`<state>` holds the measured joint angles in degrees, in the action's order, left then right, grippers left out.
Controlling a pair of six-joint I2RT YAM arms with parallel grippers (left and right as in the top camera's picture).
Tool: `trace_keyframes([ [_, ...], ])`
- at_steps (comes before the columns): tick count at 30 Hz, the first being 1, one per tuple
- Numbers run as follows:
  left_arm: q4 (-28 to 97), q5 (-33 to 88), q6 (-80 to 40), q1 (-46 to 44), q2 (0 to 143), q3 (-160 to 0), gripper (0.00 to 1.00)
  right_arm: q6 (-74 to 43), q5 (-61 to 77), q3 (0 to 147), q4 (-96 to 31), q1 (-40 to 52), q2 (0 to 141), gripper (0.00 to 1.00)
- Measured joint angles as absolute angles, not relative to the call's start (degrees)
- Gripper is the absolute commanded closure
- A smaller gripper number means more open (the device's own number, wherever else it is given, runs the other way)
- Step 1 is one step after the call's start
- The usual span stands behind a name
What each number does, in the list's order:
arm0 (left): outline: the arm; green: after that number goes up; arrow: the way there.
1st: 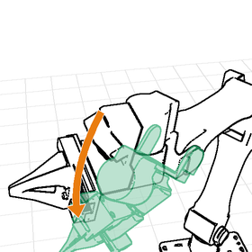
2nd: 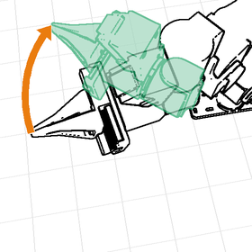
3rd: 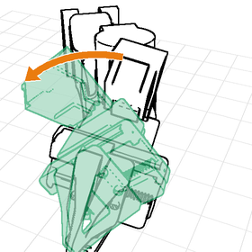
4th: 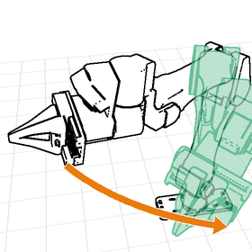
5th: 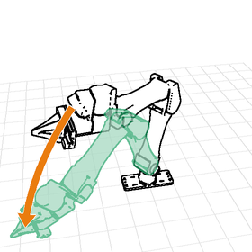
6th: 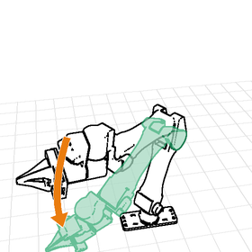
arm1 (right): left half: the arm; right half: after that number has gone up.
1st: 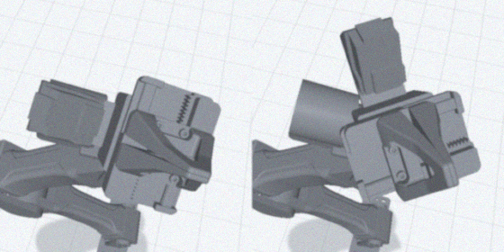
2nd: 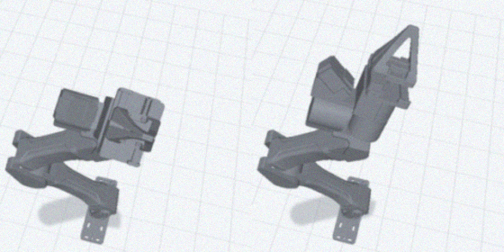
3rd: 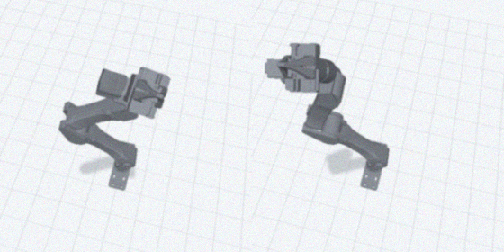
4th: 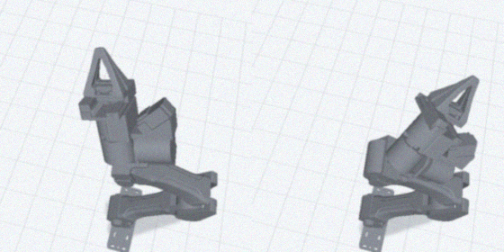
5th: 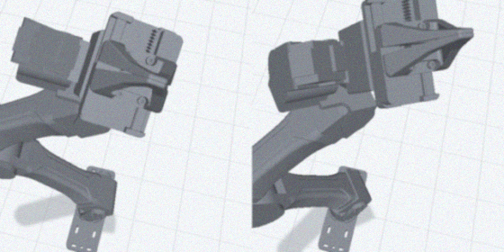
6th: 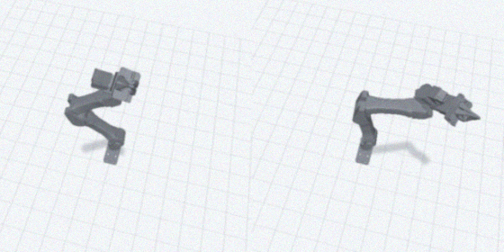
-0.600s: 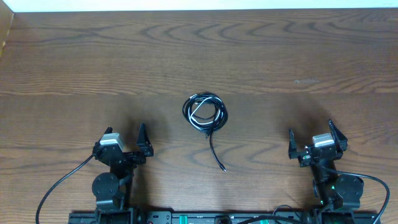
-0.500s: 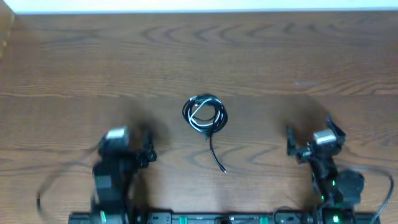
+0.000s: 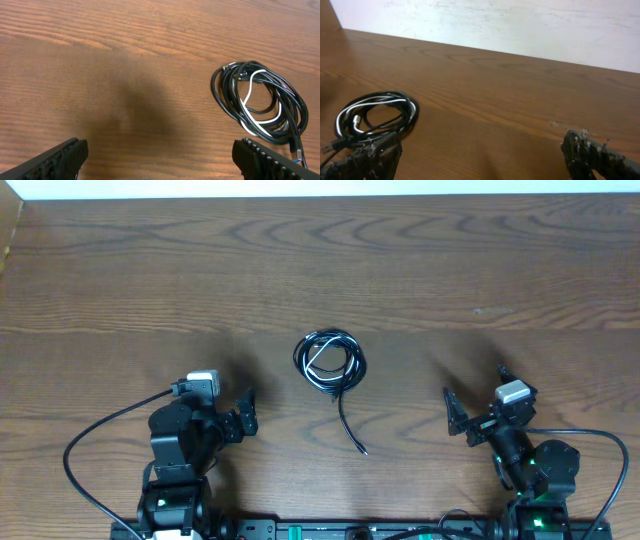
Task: Untangle cables
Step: 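Move both grippers from rest toward the tangled cable bundle, then grasp the black-and-white cable bundle with the left gripper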
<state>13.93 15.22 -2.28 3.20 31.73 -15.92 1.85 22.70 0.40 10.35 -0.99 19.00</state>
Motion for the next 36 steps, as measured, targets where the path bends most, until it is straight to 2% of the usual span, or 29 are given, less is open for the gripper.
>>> trace_keyframes([
  [6, 18.6, 15.3, 0.5, 3.2, 35.0, -24.9, 0.02, 1.7, 23.6, 7.5, 4.4, -1.0, 24.0, 0.01],
  [12, 36.0, 15.3, 2.3, 3.1, 50.1, -45.9, 0.02, 2.3, 25.3, 32.0, -8.7, -1.0, 44.2, 0.01],
  [17, 45.1, 15.0, 2.8, -0.4, 64.3, -59.2, 0.02, 3.4, 26.9, 52.8, -24.7, -1.0, 64.2, 0.01],
  [20, 45.1, 15.4, 2.8, -7.0, 73.0, -64.3, 0.02, 3.6, 28.3, 62.8, -30.2, -1.0, 74.2, 0.01],
  [26, 39.8, 21.3, 2.4, -15.5, 81.2, -64.6, 0.02, 2.5, 32.2, 65.7, -27.9, -1.0, 80.2, 0.03],
  [32, 35.8, 20.8, -3.3, -19.4, 88.5, -64.7, 0.17, 1.7, 34.6, 65.7, -27.5, -0.3, 80.6, 0.18],
  [36, 35.4, 15.7, -10.1, -19.5, 95.6, -64.7, 0.30, 1.7, 35.0, 65.7, -27.5, -0.2, 81.1, 0.23],
])
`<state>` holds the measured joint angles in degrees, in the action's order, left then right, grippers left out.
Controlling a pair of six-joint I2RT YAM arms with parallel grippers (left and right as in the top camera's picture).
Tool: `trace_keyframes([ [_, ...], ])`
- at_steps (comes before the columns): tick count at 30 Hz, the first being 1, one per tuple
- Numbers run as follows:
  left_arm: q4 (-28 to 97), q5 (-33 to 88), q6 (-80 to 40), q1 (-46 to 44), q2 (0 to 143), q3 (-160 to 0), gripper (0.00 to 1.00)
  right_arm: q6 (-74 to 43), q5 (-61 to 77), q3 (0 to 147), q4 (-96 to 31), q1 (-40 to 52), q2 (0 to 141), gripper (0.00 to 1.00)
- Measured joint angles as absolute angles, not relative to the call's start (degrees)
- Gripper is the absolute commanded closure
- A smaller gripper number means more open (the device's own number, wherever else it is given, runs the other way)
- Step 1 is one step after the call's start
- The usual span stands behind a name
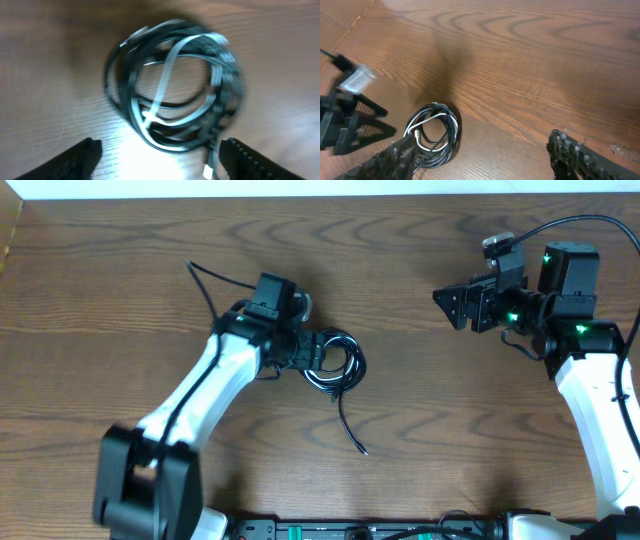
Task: Untangle cables
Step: 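Grasp the black-and-white cable bundle with the left gripper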
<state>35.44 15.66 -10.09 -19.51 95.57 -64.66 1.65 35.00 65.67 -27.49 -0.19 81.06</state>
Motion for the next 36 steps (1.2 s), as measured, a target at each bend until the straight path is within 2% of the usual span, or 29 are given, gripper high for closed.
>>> trace_keyframes([
  [8, 35.0, 13.1, -14.2, -19.6, 102.7, -64.7, 0.62, 1.2, 34.6, 65.7, -27.6, -0.1, 82.1, 0.23],
  [15, 32.2, 13.0, -15.1, -19.6, 102.7, -64.6, 0.63, 0.4, 34.1, 65.7, -27.6, -0.1, 82.8, 0.24],
  [19, 31.1, 12.5, -15.2, -19.9, 102.8, -64.6, 0.68, 0.4, 33.8, 65.7, -27.6, -0.1, 84.4, 0.25],
  [23, 30.6, 11.8, -15.3, -20.4, 104.2, -64.6, 0.85, 0.4, 33.7, 65.7, -27.6, -0.1, 85.8, 0.25],
  [34, 29.5, 11.6, -15.9, -20.5, 105.7, -64.6, 0.85, 0.4, 33.3, 65.7, -26.7, -0.1, 87.0, 0.22],
  [35, 29.5, 11.6, -16.0, -20.5, 105.7, -64.6, 0.87, 0.4, 33.0, 65.7, -26.7, -0.1, 87.0, 0.22],
  [36, 29.5, 11.6, -16.1, -20.5, 105.7, -64.6, 0.92, 0.4, 32.6, 65.7, -26.7, -0.1, 87.0, 0.21],
])
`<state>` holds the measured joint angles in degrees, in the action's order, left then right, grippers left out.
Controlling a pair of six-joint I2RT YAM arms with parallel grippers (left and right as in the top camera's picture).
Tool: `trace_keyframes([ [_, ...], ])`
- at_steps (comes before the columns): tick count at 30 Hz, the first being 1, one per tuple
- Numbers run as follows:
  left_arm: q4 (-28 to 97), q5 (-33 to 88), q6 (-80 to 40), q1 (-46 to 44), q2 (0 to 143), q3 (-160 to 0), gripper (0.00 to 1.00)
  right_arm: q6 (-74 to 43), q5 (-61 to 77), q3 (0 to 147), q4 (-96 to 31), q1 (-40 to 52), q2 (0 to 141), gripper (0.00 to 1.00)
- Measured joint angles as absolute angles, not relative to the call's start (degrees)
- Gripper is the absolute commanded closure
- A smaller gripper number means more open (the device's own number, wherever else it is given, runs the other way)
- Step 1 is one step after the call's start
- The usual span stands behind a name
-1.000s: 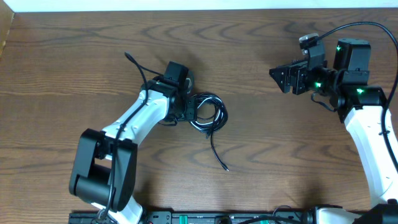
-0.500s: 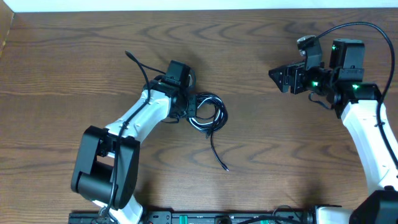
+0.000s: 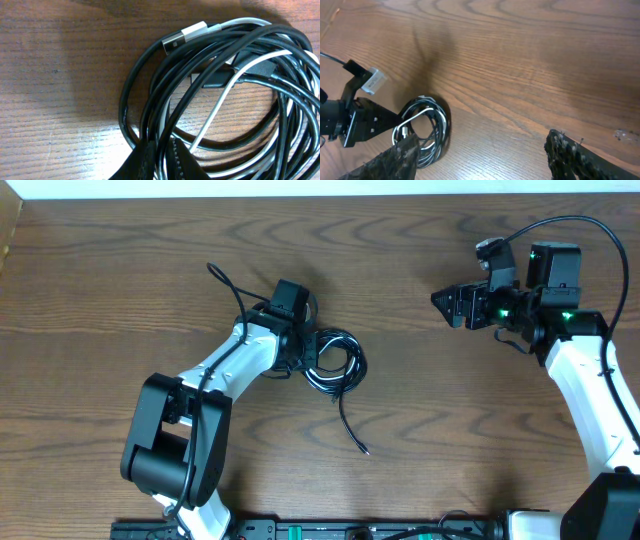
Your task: Untangle cables
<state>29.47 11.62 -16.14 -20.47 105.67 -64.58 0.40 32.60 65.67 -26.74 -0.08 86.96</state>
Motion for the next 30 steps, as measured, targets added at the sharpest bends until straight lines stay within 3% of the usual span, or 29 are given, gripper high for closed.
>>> trace_keyframes([
  [9, 27.9, 16.2, -12.0, -20.5, 104.1, -64.6, 0.93, 0.4, 31.2, 65.7, -26.1, -0.1, 87.0, 0.21],
  [18, 11.8, 22.6, -15.7, -20.5, 84.1, -68.9, 0.93, -3.4, 32.2, 65.7, -17.7, 2.1, 87.0, 0.27],
  [23, 5.8, 22.7, -21.5, -20.5, 82.1, -69.0, 0.93, -6.5, 34.0, 65.7, -14.3, 6.0, 87.1, 0.27],
  [30, -11.9, 22.4, -29.9, -20.5, 81.2, -69.0, 0.92, -7.7, 35.0, 65.7, -13.8, 8.6, 87.1, 0.25],
])
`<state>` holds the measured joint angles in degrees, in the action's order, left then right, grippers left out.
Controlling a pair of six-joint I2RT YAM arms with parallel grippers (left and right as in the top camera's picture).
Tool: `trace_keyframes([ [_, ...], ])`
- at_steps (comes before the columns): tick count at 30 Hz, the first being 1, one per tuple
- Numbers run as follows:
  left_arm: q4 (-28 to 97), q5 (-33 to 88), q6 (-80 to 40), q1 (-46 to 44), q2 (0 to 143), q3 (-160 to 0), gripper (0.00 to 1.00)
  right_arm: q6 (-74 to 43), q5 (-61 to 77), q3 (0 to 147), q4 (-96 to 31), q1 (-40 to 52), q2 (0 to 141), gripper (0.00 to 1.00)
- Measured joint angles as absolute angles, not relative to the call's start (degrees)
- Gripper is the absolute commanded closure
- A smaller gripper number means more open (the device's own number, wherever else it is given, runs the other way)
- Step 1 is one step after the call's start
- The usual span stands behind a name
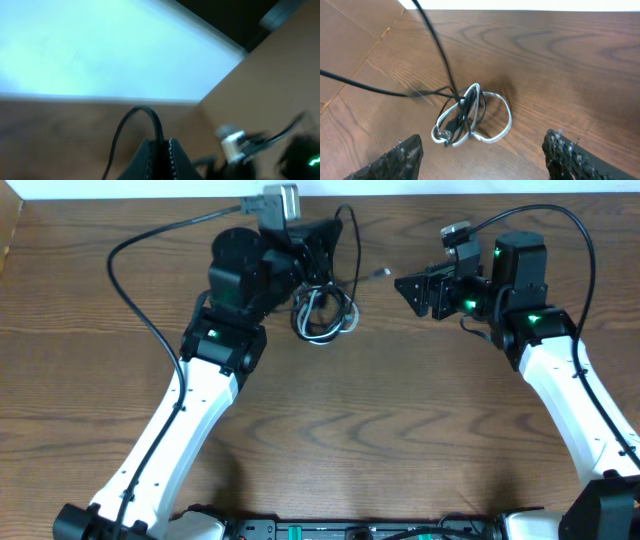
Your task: Untangle cables
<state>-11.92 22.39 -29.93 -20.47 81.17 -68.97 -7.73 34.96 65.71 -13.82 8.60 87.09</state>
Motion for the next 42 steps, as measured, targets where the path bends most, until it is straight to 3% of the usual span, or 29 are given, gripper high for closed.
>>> trace_keyframes([
  [8, -21.5, 18.2, -36.5, -20.5, 75.2, -69.0, 0.93, -9.7, 35.0, 65.7, -11.8, 9.4, 87.6, 0.25],
  [18, -21.3, 15.0, -37.7, -20.5, 74.2, -69.0, 0.93, -10.2, 35.0, 65.7, -11.0, 13.7, 92.4, 0.29],
  [29, -20.9, 14.7, -38.1, -20.4, 74.3, -69.0, 0.93, -18.3, 38.0, 65.8, 0.1, 19.2, 103.2, 0.37],
  [33, -20.8, 14.7, -38.9, -20.4, 74.3, -69.0, 0.93, -19.6, 38.1, 65.8, 1.1, 20.7, 105.4, 0.51],
  [34, -20.8, 14.7, -39.0, -20.4, 74.3, -69.0, 0.92, -19.9, 37.7, 65.8, 1.1, 21.0, 106.4, 0.58],
  [35, -20.8, 14.7, -39.2, -20.4, 74.3, -69.0, 0.93, -20.2, 37.2, 65.8, 1.1, 21.3, 107.0, 0.75],
  [37, -20.8, 14.7, -39.3, -20.4, 74.3, -69.0, 0.93, -20.5, 35.5, 65.8, 1.0, 21.6, 108.2, 0.92],
  [39, -20.8, 14.7, -39.3, -20.4, 74.3, -69.0, 0.93, -20.8, 33.5, 65.8, 0.2, 21.8, 108.4, 0.99],
  [42, -20.8, 14.7, -39.3, -19.2, 74.2, -69.0, 0.93, -20.8, 32.1, 65.9, -0.4, 21.3, 108.4, 0.99],
])
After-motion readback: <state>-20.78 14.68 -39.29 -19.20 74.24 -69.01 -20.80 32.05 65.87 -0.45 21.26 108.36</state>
